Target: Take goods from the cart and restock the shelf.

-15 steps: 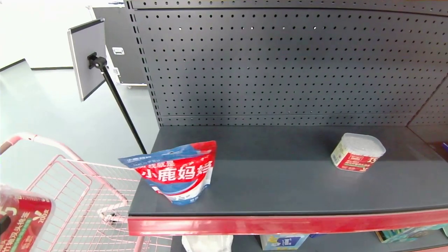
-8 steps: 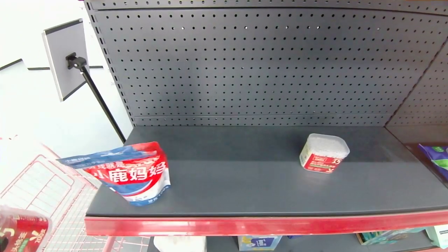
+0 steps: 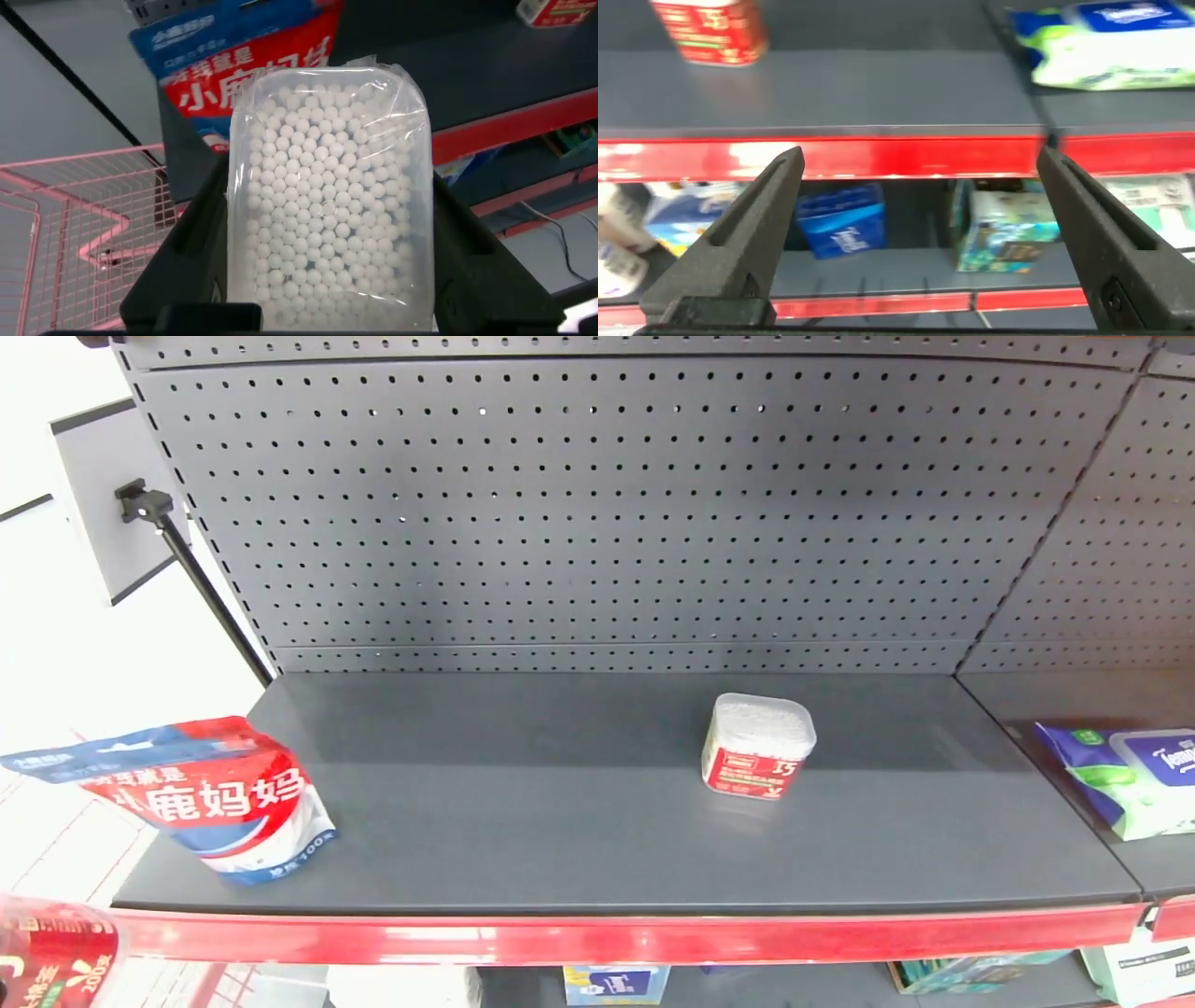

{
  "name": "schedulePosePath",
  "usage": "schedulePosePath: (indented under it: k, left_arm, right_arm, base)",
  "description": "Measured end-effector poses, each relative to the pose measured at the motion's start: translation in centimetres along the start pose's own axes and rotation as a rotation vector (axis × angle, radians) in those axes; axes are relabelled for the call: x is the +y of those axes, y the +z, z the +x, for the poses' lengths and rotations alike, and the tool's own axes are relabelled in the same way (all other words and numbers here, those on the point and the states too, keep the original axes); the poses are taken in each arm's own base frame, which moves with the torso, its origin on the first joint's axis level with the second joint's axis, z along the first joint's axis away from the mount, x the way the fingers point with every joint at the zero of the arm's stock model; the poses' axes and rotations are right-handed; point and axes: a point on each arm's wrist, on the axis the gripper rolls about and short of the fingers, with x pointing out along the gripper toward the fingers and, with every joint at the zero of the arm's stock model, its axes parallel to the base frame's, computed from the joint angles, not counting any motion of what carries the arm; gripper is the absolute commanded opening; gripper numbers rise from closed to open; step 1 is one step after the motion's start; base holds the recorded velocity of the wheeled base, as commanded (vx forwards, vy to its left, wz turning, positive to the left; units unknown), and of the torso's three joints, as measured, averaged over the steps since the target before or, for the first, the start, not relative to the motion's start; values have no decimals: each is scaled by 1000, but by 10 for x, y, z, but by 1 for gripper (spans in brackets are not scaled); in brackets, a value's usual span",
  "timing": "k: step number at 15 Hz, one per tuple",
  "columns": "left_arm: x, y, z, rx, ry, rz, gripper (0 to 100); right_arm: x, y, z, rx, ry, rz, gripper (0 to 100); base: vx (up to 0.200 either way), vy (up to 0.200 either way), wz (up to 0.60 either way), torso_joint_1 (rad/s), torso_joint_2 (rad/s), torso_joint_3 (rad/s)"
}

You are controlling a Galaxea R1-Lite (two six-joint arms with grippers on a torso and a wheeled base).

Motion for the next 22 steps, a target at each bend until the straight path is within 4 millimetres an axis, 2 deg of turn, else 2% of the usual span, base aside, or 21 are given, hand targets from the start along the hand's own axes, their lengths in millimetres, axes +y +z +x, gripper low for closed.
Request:
schedulePosePath:
  k: [4,11,16,19,22]
  left_arm:
    - [0,0,0,-1,-5,1,0]
    - [-1,2,3,2,-18,18,0]
    - [-4,2,7,-1,-160,89,0]
    - [-7,14,20,-50,-246,113,0]
    - [-10,29,47,-54,-339,117,0]
  right_arm:
    - [0,0,0,0,0,-1,100]
    - [0,0,0,2,0,-2,100]
    - [0,1,2,24,1,-11,100]
    - [0,25,0,-8,7,2,100]
    - [1,88,10,-22,39,38,100]
  base:
    - [0,-200,0,5,5,2]
    - [0,0,0,0,0,0]
    - [0,0,0,0,0,0]
    - [0,0,0,0,0,0]
    - [0,0,0,0,0,0]
